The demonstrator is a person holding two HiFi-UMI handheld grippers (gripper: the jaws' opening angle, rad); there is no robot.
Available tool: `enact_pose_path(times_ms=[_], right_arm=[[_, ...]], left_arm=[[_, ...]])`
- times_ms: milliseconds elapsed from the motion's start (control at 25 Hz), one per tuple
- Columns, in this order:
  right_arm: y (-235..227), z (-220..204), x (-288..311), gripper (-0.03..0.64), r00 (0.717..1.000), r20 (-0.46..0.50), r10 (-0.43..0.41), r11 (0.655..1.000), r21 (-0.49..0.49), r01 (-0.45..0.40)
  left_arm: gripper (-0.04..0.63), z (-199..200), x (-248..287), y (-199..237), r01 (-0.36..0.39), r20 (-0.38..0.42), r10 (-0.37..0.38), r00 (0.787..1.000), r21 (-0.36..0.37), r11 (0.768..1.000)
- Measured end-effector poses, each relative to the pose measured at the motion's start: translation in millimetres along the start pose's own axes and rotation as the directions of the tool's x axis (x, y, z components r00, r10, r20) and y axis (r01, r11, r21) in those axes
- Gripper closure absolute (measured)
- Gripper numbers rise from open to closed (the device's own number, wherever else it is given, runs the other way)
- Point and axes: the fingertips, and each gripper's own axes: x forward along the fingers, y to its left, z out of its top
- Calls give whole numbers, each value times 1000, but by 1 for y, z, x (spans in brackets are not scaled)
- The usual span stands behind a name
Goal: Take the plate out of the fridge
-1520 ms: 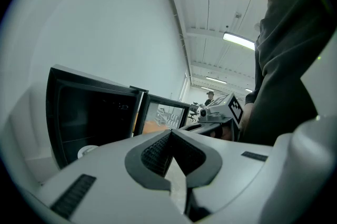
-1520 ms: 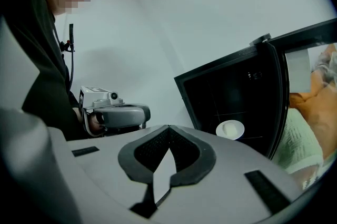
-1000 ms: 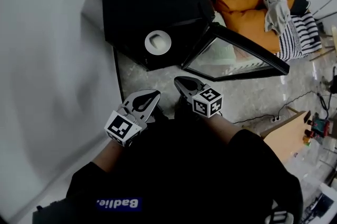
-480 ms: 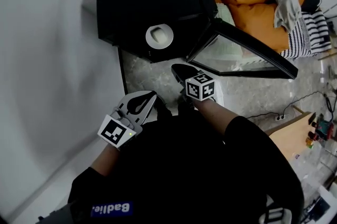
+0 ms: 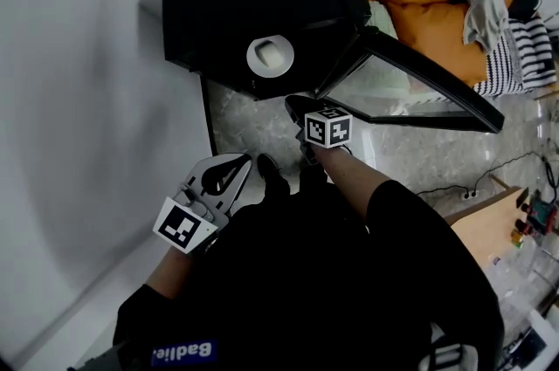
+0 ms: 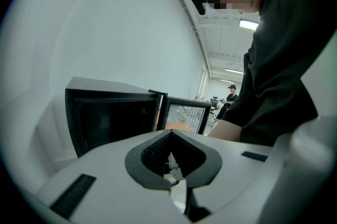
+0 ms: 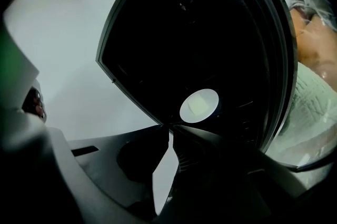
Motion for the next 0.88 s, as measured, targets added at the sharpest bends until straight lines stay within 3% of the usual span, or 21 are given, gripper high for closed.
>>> enact_pose_path(times_ms=[440,880], right_arm=[[-48,2,31,534,992,41,-121,970,217,110],[-76,3,69,454,982,79,-172,918,373,131]], left_arm=[[589,2,-2,6,12,2,-12,1000,17,1000],[589,-7,-9,16,-4,-13,4,1000,9,1000]])
